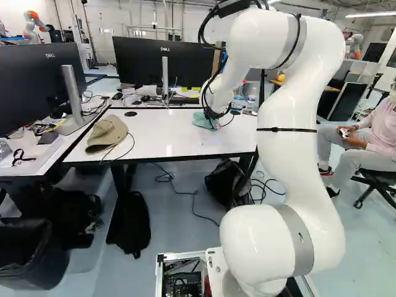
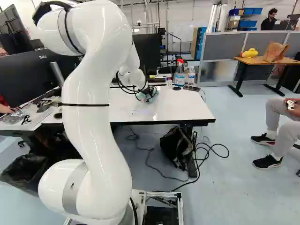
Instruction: Clean the table with the green towel
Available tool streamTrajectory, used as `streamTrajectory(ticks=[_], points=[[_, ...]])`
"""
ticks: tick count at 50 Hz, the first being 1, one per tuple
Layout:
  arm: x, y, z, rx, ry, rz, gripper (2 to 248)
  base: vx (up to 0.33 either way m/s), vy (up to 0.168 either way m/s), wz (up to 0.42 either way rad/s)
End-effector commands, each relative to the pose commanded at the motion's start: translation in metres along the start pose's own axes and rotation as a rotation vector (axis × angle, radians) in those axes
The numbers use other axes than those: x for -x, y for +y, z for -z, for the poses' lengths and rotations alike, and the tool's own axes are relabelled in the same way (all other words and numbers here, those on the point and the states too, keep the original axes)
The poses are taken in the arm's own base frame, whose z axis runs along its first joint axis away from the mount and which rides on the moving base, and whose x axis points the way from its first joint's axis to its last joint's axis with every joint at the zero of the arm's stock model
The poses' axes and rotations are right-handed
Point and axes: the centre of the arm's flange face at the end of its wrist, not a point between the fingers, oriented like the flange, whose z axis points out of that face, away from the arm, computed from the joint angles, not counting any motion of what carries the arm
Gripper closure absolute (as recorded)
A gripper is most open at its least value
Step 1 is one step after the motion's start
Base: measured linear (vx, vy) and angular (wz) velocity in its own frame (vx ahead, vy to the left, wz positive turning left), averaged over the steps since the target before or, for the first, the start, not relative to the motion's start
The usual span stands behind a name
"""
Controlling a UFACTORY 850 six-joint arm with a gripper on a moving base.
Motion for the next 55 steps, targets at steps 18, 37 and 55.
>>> streamTrajectory(ticks=[18,37,55], points=[[-0.017,0.02,-0.022,0.022,0.024,-0.022,209,0.0,0.0,0.0],[-0.038,0.022,-0.05,0.022,0.055,-0.024,209,0.0,0.0,0.0],[-0.047,0.001,-0.064,0.0,0.071,-0.004,209,0.0,0.0,0.0]])
